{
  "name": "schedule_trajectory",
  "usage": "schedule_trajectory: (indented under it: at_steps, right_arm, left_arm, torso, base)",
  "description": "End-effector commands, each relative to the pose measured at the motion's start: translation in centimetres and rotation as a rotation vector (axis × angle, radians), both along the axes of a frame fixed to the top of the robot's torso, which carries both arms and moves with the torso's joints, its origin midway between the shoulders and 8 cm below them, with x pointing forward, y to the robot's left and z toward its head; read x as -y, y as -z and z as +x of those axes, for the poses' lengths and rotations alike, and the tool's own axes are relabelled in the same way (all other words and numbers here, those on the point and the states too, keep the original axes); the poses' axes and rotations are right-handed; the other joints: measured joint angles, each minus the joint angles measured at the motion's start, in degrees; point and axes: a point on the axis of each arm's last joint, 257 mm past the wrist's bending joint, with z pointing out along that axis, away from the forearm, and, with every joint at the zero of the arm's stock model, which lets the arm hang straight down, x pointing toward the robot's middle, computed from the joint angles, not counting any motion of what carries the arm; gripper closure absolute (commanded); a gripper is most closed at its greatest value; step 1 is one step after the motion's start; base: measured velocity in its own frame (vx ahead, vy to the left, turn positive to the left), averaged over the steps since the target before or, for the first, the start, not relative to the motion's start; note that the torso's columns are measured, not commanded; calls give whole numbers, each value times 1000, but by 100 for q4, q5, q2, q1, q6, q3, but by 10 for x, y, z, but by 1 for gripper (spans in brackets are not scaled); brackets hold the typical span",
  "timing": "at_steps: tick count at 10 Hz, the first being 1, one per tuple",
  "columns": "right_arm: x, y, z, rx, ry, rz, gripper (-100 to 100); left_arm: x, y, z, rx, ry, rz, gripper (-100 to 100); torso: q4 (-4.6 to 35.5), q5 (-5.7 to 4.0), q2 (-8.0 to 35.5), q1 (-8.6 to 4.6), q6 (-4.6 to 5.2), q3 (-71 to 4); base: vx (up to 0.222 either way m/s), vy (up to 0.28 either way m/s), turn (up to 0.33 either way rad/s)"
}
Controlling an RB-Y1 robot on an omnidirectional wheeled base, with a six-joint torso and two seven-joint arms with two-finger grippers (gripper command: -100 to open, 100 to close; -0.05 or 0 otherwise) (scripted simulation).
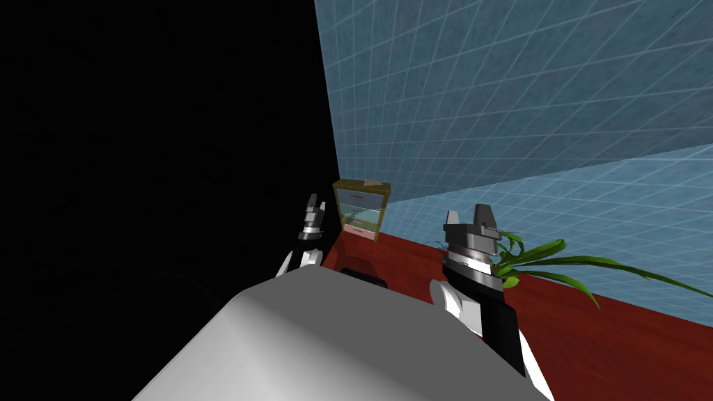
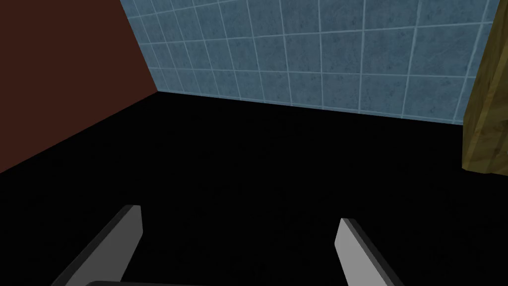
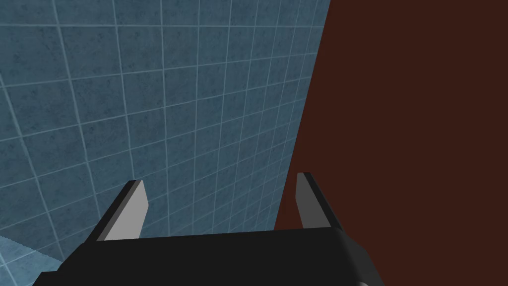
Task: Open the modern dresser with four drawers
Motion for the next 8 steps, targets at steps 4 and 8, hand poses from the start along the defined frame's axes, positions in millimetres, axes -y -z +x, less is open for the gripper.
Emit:
schedule_trajectory:
  at_steps: [4,8]
  right_arm:
    - [0,0,0,0,0,0,0]
    - [0,0,0,0,0,0,0]
  left_arm:
    - [0,0,0,0,0,0,0]
    - [0,0,0,0,0,0,0]
  torso:
    - [1424,0,1422,0,0,-2850]
    - [3114,0,3116,0,0,-6227]
  base:
    - [0,0,0]
    - [0,0,0]
